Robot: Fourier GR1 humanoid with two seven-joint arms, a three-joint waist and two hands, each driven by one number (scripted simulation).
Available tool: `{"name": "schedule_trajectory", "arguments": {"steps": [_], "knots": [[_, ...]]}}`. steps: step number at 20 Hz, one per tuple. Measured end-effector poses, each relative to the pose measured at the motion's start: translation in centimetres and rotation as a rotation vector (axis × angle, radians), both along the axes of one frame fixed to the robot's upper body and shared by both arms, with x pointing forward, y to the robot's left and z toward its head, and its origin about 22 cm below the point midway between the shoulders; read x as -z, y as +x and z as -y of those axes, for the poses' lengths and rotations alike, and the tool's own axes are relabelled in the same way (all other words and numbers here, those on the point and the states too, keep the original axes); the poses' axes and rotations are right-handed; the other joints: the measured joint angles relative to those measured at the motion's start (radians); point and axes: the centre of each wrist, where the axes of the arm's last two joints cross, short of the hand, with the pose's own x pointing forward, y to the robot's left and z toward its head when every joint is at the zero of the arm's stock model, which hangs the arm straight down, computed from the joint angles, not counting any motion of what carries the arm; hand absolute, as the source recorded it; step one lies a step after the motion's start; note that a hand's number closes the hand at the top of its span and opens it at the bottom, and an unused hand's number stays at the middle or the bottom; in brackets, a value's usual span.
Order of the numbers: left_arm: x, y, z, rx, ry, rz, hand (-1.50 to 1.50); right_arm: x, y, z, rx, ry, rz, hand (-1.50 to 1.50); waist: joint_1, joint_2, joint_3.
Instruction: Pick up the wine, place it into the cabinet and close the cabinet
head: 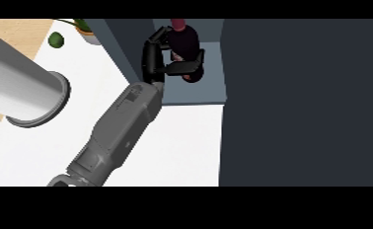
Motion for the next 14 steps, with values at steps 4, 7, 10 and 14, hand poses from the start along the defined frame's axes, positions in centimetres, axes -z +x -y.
{"name": "schedule_trajectory", "arguments": {"steps": [4, 7, 10, 14], "knots": [[-0.4, 0.9, 0.0, -0.03, 0.026, 0.032, 1.5, 0.2, 0.0, 0.0, -0.005, 0.001, 0.003, -1.5, -0.003, 0.001, 0.0], [-0.7, 1.6, -0.1, -0.048, 0.029, 0.044, 1.5, 0.2, -0.1, -0.2, -0.017, -0.005, -0.002, -1.5, -0.009, 0.003, 0.0], [-0.9, 2.1, -0.3, -0.056, 0.031, 0.047, 1.5, 0.3, 0.0, -0.4, -0.026, 0.006, 0.003, -1.5, -0.015, 0.005, 0.0], [-1.1, 2.6, -0.4, -0.073, -0.012, 0.029, 1.5, 0.4, -0.1, -0.5, -0.038, 0.004, 0.003, -1.5, -0.02, 0.007, 0.0]]}}
